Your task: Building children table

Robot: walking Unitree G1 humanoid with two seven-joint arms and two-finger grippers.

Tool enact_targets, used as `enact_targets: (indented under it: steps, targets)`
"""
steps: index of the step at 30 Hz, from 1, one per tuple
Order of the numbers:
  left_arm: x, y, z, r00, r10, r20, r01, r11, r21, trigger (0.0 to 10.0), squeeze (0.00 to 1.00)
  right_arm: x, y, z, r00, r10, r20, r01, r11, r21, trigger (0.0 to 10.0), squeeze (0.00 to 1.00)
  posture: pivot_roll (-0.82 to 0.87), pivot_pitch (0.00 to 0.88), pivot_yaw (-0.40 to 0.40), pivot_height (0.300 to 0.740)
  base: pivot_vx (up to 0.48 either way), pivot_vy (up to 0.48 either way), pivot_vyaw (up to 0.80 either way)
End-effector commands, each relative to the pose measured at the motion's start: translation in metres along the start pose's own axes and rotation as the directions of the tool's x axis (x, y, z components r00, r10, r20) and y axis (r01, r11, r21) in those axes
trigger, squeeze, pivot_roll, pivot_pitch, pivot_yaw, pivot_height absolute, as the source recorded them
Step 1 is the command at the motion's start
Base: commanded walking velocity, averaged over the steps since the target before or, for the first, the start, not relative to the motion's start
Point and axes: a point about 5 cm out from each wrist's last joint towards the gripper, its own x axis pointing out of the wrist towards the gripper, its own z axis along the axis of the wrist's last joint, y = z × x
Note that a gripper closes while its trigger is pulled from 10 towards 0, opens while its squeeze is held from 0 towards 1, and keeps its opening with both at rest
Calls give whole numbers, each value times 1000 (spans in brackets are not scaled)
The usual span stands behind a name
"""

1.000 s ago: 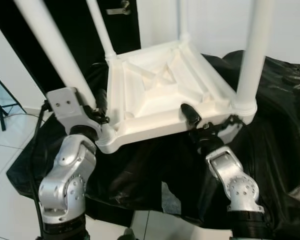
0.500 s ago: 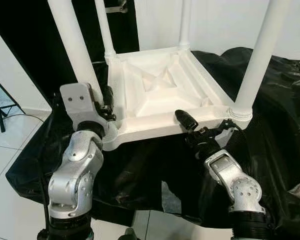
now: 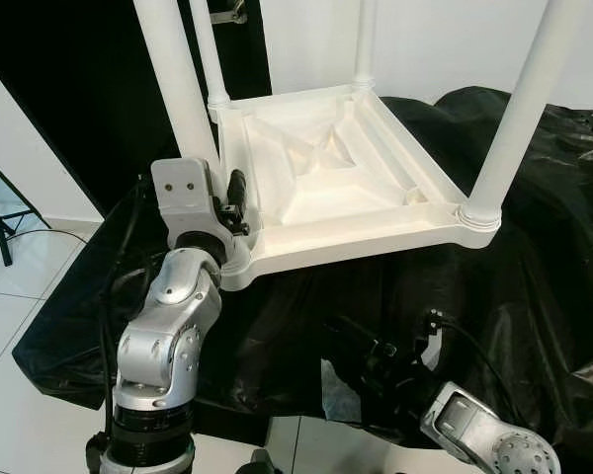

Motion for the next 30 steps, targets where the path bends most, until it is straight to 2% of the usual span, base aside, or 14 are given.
enact_targets:
  steps: [1, 4, 5, 6, 8, 11, 14, 16, 19, 22, 24, 26, 29, 30]
  targets:
    - [2, -6, 22, 990, -61, 127, 61, 998, 1, 10000, 0, -6, 4, 4, 999, 44, 6, -44, 995, -86, 10000, 0, 116, 87, 77, 740, 0, 0, 0]
    - [1, -4, 19, 991, -59, 121, 59, 998, 8, 10000, 0, -10, 15, 20, 987, 92, 129, -59, 970, -237, 10000, 0, 112, 87, 76, 740, 0, 0, 0]
    - [1, -4, 19, 991, -59, 121, 59, 998, 8, 10000, 0, -10, 15, 20, 987, 92, 129, -59, 970, -237, 10000, 0, 112, 87, 76, 740, 0, 0, 0]
    - [1, -2, 16, 992, -57, 112, 55, 998, 14, 10000, 0, -9, 23, 28, 975, 111, 192, -45, 946, -320, 10000, 0, 108, 83, 76, 740, 0, 0, 0]
    - [1, 1, 12, 994, -57, 98, 56, 998, 18, 10000, 0, -5, 37, 40, 953, 159, 257, -53, 925, -377, 10000, 0, 101, 81, 76, 740, 0, 0, 0]
    - [1, 2, 11, 994, -60, 94, 58, 998, 24, 10000, 0, -3, 44, 45, 944, 181, 276, -60, 917, -395, 10000, 0, 100, 81, 77, 740, 0, 0, 0]
    - [-1, 7, 3, 995, -78, 65, 75, 996, 41, 10000, 0, 8, 59, 54, 939, 211, 272, -32, 841, -540, 10000, 0, 78, 68, 71, 740, 0, 0, 0]
    - [-1, 7, 3, 995, -78, 65, 75, 996, 41, 10000, 0, 8, 59, 54, 939, 211, 272, -32, 841, -540, 10000, 0, 78, 68, 71, 740, 0, 0, 0]
    - [-4, 10, -4, 994, -99, 38, 97, 993, 61, 10000, 0, 12, 61, 58, 939, 211, 272, -15, 815, -580, 10000, 0, 67, 62, 63, 740, 0, 0, 0]
    - [-6, 10, -7, 994, -105, 28, 103, 992, 71, 10000, 0, 12, 61, 60, 938, 211, 275, -7, 805, -594, 10000, 0, 66, 61, 61, 740, 0, 0, 0]
    - [-14, 15, -19, 991, -131, -7, 131, 987, 95, 10000, 0, 14, 61, 69, 934, 206, 292, 49, 736, -675, 10000, 0, 49, 49, 34, 740, 0, 0, 0]
    - [-21, 21, -28, 989, -146, -36, 149, 984, 101, 10000, 0, 16, 58, 75, 946, 180, 270, 99, 633, -768, 10000, 0, 42, 42, 19, 740, 0, 0, 0]
    - [-23, 23, -31, 988, -150, -45, 154, 982, 112, 10000, 0, 17, 55, 78, 949, 160, 272, 119, 618, -777, 10000, 0, 38, 35, 7, 740, 0, 0, 0]
    - [-26, 24, -34, 986, -155, -57, 160, 980, 117, 10000, 0, 18, 50, 80, 953, 135, 271, 145, 582, -800, 10000, 0, 36, 30, -6, 740, 0, 0, 0]
